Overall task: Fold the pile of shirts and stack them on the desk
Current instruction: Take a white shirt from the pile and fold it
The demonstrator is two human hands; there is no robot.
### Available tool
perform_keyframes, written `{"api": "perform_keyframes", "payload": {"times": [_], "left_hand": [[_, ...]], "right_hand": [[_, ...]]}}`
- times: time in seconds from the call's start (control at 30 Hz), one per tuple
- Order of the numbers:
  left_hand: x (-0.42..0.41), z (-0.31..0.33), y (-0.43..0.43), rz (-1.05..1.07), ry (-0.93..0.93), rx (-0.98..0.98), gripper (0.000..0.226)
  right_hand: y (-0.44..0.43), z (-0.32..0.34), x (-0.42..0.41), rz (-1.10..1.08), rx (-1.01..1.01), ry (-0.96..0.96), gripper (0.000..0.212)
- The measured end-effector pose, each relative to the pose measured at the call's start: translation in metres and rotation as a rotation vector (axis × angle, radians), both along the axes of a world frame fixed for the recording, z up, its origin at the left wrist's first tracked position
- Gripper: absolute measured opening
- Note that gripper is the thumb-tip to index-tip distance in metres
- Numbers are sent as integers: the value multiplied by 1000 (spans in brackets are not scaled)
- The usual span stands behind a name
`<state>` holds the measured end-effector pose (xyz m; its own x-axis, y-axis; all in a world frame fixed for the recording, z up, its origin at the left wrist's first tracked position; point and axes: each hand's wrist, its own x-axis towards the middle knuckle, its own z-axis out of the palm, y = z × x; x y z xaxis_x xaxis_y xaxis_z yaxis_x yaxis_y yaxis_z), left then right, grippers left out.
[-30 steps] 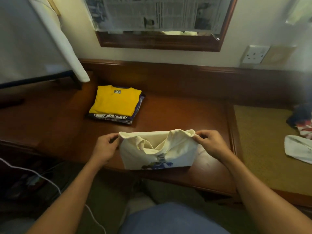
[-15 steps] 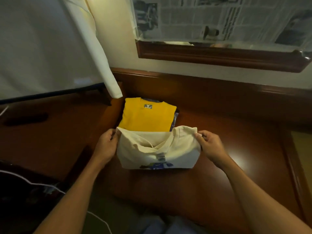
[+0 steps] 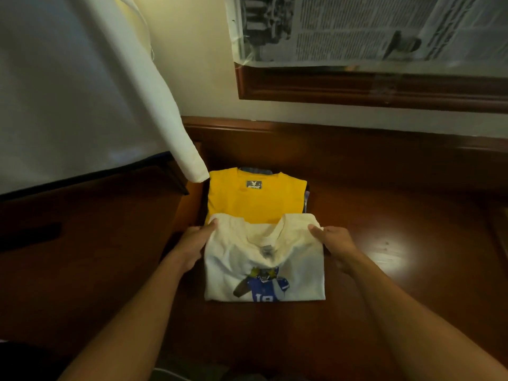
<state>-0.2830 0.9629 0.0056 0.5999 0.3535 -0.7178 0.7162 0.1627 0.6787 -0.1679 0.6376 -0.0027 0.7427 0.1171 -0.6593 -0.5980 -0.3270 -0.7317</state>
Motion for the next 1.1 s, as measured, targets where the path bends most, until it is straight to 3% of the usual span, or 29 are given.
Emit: {"api": "perform_keyframes", "payload": {"times": [0.07, 0.13, 0.23, 0.33, 0.47, 0.57, 0.63, 0.7, 0.8, 0.87, 0.97, 1.1], "left_hand": [[2, 1, 0, -91, -25, -43, 54], [7, -2, -1, -151, -69, 35, 44], [16, -9, -3, 21, -159, 161, 19], [25, -17, -3, 36, -136, 279, 16], [39, -24, -3, -68, -120, 400, 25], [49, -24, -1, -176, -122, 517, 60], [54, -27, 1, -247, -165, 561, 70], [61, -27, 2, -297, -201, 553, 70], [72, -29, 6, -412, -168, 635, 58], [79, -31, 8, -484, -139, 641, 48], [88, -33, 10, -478, -140, 602, 30], [84, -34, 10, -112, -226, 457, 21]], "right_hand": [[2, -3, 1, 46, 0, 13, 22], [3, -5, 4, 27, 10, -26, 19], [5, -7, 10, -95, 21, -86, 20], [9, -15, 16, -133, -61, -65, 15], [17, -27, 27, 0, -205, -105, 18], [21, -25, 35, 165, -341, -285, 45], [24, -23, 36, 318, -444, -469, 60], [31, -20, 40, 462, -508, -560, 63], [41, -20, 50, 583, -594, -501, 60], [45, -24, 58, 558, -597, -388, 49], [46, -29, 67, 440, -497, -330, 15], [35, -33, 70, 121, -304, -285, 13]]}}
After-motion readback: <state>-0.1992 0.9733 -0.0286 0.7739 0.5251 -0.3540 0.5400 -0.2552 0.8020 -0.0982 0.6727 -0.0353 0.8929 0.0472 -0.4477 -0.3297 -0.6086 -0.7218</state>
